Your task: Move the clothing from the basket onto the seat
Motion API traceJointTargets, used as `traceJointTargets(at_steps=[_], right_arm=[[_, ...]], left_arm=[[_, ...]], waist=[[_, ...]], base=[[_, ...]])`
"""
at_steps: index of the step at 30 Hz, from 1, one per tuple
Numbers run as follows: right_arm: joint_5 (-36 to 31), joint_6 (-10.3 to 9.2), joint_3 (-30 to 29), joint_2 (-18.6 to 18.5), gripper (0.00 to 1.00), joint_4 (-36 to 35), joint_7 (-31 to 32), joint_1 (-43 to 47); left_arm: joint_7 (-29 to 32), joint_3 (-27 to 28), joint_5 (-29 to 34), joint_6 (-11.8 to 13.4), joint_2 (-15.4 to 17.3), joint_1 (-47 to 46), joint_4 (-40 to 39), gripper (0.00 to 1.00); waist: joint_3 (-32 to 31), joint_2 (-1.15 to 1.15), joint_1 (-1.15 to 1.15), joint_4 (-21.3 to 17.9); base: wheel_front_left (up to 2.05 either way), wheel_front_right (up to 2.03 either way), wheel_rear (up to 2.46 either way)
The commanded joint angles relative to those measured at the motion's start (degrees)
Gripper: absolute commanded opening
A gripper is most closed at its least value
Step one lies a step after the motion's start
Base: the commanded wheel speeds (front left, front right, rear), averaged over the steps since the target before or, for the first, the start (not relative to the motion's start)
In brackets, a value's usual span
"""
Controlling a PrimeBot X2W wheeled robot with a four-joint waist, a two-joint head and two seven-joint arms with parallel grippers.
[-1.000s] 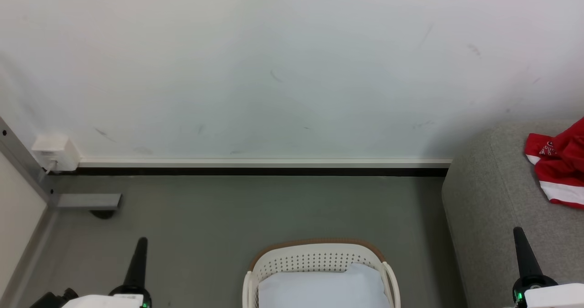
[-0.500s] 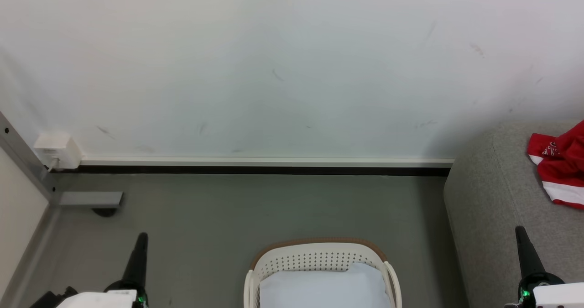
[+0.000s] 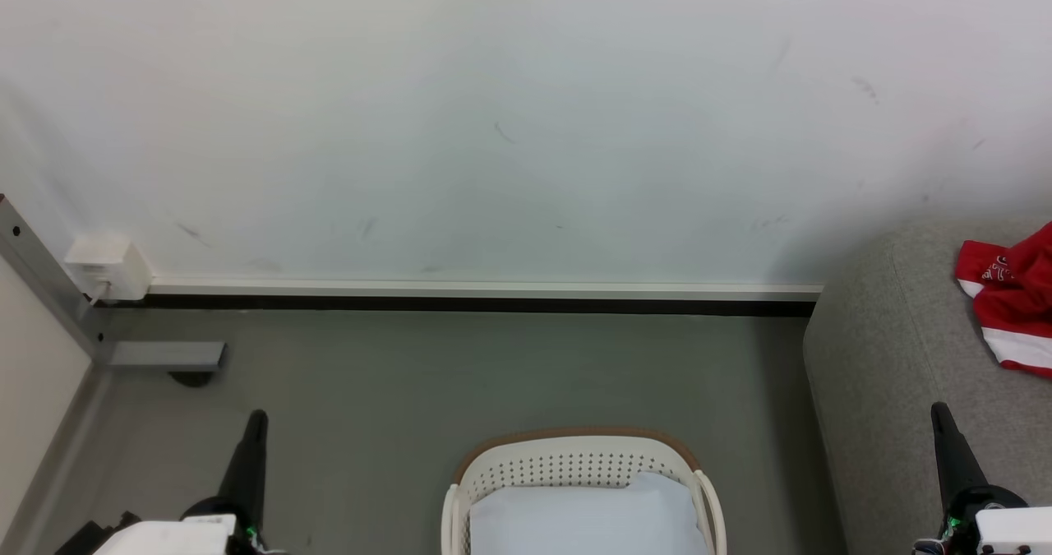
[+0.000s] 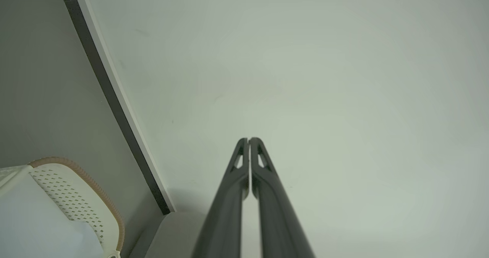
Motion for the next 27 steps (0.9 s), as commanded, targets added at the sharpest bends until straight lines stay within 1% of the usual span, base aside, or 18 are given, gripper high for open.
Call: traceJointTargets(at_steps=[1, 18, 27], right_arm=[[1.1, -0.12, -0.5, 0.0, 0.0, 0.0, 0.5, -0.8], [7.0, -0.14, -1.7, 0.6, 0.0, 0.2, 2.3, -1.2], [6.7, -0.14, -1.7, 0.6, 0.0, 0.2, 2.1, -1.2]], left_arm=[[0.5, 0.3, -1.7, -0.3, 0.3, -0.8, 0.0, 0.0], [2.2, 0.5, -7.9, -0.7, 0.3, -1.4, 0.2, 0.0], [2.2, 0.5, -7.8, -0.6, 0.3, -1.4, 0.2, 0.0]], waist=[[0.0, 0.0, 0.0, 0.0], [0.3, 0.0, 0.0, 0.4], [0.3, 0.0, 0.0, 0.4]], base=[[0.0, 0.0, 0.0], [0.0, 0.0, 0.0], [0.0, 0.0, 0.0]])
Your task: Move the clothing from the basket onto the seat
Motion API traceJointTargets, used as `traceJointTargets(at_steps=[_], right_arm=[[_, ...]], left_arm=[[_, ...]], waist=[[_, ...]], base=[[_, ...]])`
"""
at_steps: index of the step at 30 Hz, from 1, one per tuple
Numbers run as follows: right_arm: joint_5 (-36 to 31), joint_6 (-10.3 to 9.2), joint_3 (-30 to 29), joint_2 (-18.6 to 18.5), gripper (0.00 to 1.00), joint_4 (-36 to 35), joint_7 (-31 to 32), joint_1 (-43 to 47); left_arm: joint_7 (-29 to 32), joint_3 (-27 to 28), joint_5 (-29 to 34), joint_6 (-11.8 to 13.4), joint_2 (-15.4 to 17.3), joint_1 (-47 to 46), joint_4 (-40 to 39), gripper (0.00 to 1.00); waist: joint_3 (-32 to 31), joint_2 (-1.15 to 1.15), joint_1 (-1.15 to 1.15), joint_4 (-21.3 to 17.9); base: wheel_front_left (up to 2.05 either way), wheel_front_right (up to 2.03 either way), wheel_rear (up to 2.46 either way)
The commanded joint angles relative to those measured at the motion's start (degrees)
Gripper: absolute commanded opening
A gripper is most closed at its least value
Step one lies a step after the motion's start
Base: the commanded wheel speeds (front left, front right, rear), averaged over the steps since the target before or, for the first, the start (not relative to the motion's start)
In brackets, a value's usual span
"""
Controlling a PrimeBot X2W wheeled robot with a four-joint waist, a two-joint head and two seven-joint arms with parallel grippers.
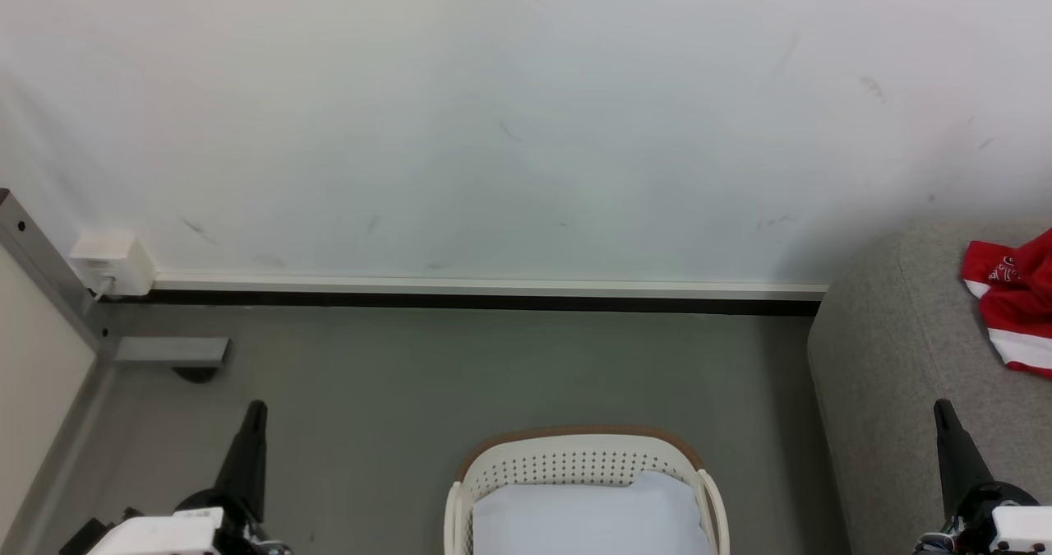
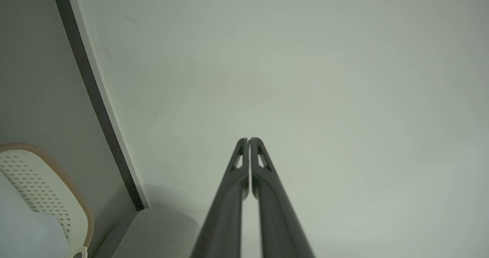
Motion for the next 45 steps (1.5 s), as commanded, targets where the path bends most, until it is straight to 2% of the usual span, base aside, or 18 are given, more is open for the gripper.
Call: traceJointTargets(at_steps=[1, 45], right_arm=[[0.0, -0.14, -0.3, 0.0, 0.0, 0.2, -0.1, -0.7], [-0.2, -0.14, -0.4, 0.1, 0.0, 0.2, 0.1, -0.7]], left_arm=[[0.2, 0.2, -0.8, -0.3, 0.3, -0.4, 0.1, 0.0], [0.2, 0.1, -0.8, -0.3, 0.3, -0.4, 0.0, 0.0]], waist=[[0.0, 0.0, 0.0, 0.0], [0.0, 0.0, 0.0, 0.0]], base=[[0.0, 0.0, 0.0], [0.0, 0.0, 0.0]])
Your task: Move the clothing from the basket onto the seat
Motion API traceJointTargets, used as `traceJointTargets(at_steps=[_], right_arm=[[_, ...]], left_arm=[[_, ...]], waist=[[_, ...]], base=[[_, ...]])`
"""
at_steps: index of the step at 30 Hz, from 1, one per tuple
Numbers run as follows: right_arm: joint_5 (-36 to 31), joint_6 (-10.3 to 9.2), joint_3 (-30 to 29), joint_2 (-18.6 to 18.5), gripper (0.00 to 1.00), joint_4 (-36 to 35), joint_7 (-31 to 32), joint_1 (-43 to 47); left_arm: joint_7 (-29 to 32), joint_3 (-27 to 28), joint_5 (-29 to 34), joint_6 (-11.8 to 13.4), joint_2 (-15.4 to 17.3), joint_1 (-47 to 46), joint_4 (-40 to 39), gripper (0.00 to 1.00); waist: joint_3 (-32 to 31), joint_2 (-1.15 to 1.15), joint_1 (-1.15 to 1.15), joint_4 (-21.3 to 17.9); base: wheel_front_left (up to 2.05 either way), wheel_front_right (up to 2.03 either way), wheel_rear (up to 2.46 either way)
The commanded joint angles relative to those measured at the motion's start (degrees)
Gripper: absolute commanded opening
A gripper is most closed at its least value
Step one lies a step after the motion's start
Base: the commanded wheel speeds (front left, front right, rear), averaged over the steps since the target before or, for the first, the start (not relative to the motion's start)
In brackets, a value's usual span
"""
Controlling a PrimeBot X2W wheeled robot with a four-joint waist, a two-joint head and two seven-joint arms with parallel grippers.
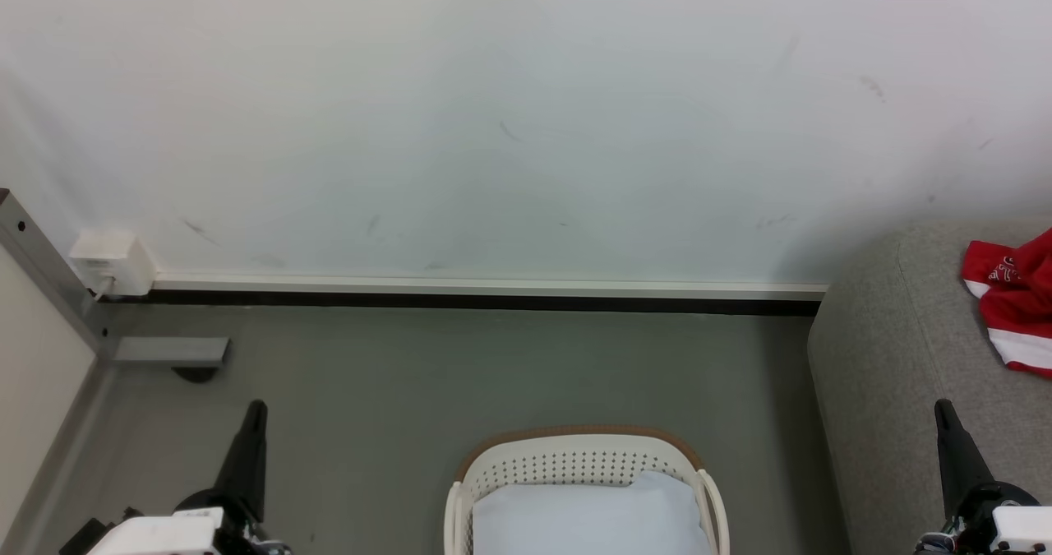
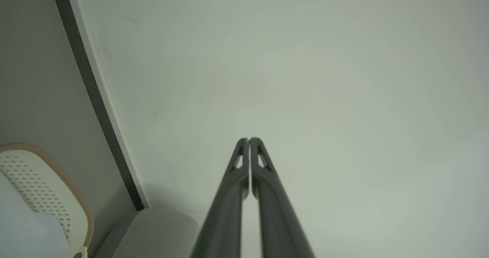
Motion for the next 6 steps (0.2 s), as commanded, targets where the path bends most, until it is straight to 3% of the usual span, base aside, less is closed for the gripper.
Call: traceJointTargets(at_steps=[1, 6], right_arm=[[-0.2, -0.14, -0.3, 0.1, 0.0, 0.2, 0.1, -0.7], [-0.2, -0.14, -0.3, 0.0, 0.0, 0.2, 0.1, -0.7]], left_arm=[[0.2, 0.1, -0.8, -0.3, 0.3, -0.4, 0.0, 0.0], [0.2, 0.1, -0.8, -0.3, 0.3, -0.4, 0.0, 0.0]], waist=[[0.0, 0.0, 0.0, 0.0], [0.0, 0.0, 0.0, 0.0]], base=[[0.0, 0.0, 0.0], [0.0, 0.0, 0.0]])
